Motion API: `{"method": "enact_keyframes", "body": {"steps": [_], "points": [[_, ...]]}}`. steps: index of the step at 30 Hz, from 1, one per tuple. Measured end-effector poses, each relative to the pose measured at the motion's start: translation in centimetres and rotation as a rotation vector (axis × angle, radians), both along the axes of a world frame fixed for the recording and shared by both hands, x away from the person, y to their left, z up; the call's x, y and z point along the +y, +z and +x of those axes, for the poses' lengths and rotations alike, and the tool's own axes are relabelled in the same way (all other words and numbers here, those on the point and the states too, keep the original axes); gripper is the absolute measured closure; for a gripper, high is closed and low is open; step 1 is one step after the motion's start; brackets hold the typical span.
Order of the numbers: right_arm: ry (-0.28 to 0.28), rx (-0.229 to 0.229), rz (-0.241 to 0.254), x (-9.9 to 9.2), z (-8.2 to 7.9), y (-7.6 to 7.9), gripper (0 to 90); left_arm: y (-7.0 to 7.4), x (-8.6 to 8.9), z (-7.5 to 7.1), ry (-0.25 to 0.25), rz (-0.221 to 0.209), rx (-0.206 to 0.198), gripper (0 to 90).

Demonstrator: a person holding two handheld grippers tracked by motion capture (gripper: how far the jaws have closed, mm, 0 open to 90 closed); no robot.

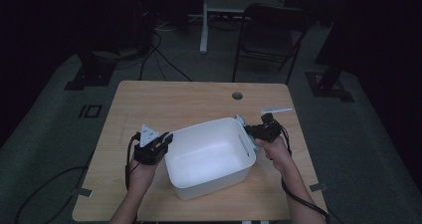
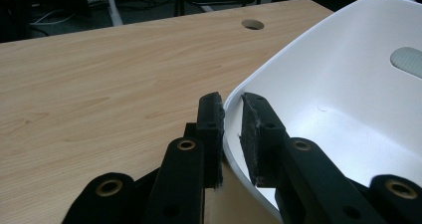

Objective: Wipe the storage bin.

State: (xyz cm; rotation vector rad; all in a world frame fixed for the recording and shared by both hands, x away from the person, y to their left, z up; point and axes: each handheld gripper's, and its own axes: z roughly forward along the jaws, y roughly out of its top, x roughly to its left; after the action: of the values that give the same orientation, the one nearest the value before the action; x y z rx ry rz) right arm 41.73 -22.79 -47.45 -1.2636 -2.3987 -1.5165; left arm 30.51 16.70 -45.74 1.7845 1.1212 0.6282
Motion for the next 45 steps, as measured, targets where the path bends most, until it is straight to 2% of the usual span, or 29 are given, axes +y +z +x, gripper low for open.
{"method": "enact_keyframes", "body": {"steps": [4,11,17,23,32,34,36,45], "points": [[-0.004,0.033,-0.052,0.4,0.4,-1.2,84.4,0.0,0.0,0.0,-0.004,0.0,0.001,79.1],[-0.046,0.018,-0.024,-1.1,-0.3,-0.8,84.2,0.0,0.0,0.0,-0.006,-0.008,-0.001,79.0],[-0.067,0.006,0.029,-4.0,-2.4,-0.2,84.2,0.0,0.0,-0.1,-0.004,-0.008,-0.001,79.0],[-0.068,-0.007,0.045,-5.7,-4.9,0.2,84.2,0.0,0.0,-0.1,-0.003,-0.009,-0.002,79.0],[-0.075,-0.073,0.099,-8.2,-7.9,2.2,84.1,0.0,0.0,-0.1,-0.004,-0.009,-0.002,78.9],[-0.057,-0.069,0.107,-8.2,-8.2,2.3,84.1,0.0,0.0,-0.1,-0.003,-0.009,-0.002,79.0],[-0.033,-0.06,0.082,-7.7,-8.4,1.9,84.1,0.0,0.0,-0.1,-0.002,-0.01,-0.002,78.9],[0.041,0.029,0.048,-4.6,-7.8,-1.5,84.0,-0.1,0.0,-0.1,-0.002,-0.009,-0.001,78.9]]}}
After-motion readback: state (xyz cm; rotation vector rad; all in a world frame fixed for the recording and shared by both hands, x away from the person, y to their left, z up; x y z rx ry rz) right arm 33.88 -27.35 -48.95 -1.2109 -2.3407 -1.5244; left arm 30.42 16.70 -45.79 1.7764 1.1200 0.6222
